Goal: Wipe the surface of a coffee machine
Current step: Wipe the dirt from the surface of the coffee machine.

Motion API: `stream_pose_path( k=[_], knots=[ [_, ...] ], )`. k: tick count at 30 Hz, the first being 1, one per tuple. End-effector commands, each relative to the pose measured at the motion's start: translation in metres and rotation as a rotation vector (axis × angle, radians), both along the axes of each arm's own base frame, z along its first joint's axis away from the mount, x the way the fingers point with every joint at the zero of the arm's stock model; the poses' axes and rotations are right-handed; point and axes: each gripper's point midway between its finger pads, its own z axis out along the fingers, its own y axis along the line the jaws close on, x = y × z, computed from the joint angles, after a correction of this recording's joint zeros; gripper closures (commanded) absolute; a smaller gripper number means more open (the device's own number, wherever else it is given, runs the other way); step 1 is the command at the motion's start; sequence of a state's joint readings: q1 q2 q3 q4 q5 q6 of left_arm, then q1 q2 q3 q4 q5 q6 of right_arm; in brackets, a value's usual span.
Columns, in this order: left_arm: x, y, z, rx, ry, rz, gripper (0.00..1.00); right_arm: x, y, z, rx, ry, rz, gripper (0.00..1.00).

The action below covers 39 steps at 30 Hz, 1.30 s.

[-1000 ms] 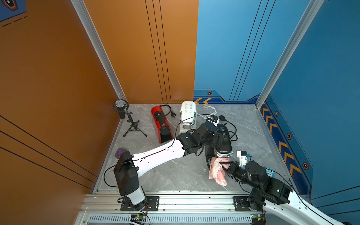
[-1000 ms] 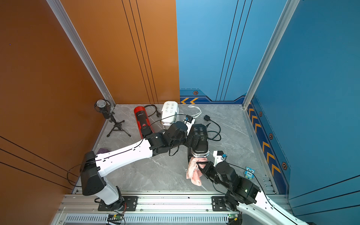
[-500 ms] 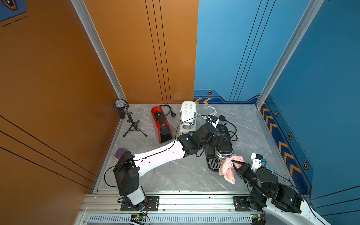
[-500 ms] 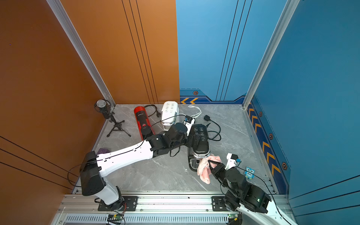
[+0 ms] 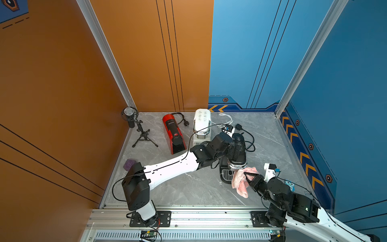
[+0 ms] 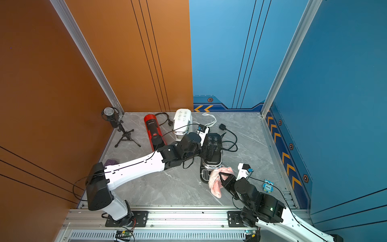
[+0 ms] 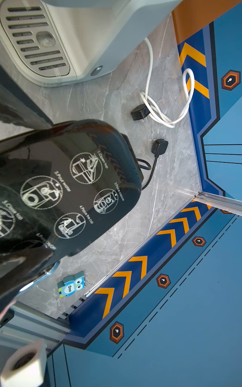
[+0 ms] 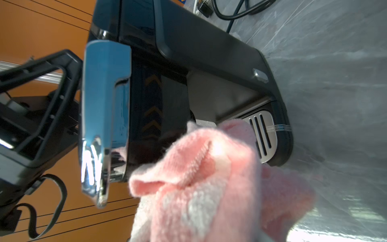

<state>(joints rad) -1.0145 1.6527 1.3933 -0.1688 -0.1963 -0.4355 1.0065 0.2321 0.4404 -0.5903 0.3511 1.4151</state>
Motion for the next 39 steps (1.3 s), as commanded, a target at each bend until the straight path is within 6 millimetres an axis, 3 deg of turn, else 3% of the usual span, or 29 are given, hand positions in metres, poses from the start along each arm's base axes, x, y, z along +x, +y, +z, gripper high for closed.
stream_pose_path(
  k=[1, 4, 11, 14, 21, 26, 31, 39],
  knots=[
    [-0.021, 0.026, -0.088, 0.249, 0.163, -0.023, 0.12, 0.007, -0.014, -0.027, -0.060, 0.028, -0.082, 1.00],
    [-0.022, 0.028, -0.086, 0.243, 0.162, -0.022, 0.12, 0.017, -0.005, -0.042, -0.058, 0.048, -0.084, 1.00],
    [-0.023, 0.034, -0.085, 0.241, 0.166, -0.016, 0.12, 0.054, -0.005, -0.076, 0.007, 0.116, -0.132, 1.00],
    [-0.023, 0.035, -0.090, 0.247, 0.174, -0.013, 0.12, 0.063, -0.005, -0.081, -0.024, 0.126, -0.132, 1.00],
    [-0.021, 0.037, -0.097, 0.242, 0.186, -0.005, 0.11, 0.075, 0.024, -0.086, -0.036, 0.126, -0.089, 1.00],
    [-0.020, 0.039, -0.097, 0.229, 0.193, -0.002, 0.11, 0.079, 0.008, -0.111, -0.071, 0.163, -0.195, 1.00],
    [-0.019, 0.039, -0.101, 0.227, 0.201, -0.005, 0.11, 0.091, -0.010, -0.117, -0.143, 0.185, -0.239, 1.00],
    [-0.019, 0.041, -0.105, 0.220, 0.212, -0.007, 0.11, 0.111, -0.020, -0.126, -0.211, 0.211, -0.235, 1.00]
  ],
)
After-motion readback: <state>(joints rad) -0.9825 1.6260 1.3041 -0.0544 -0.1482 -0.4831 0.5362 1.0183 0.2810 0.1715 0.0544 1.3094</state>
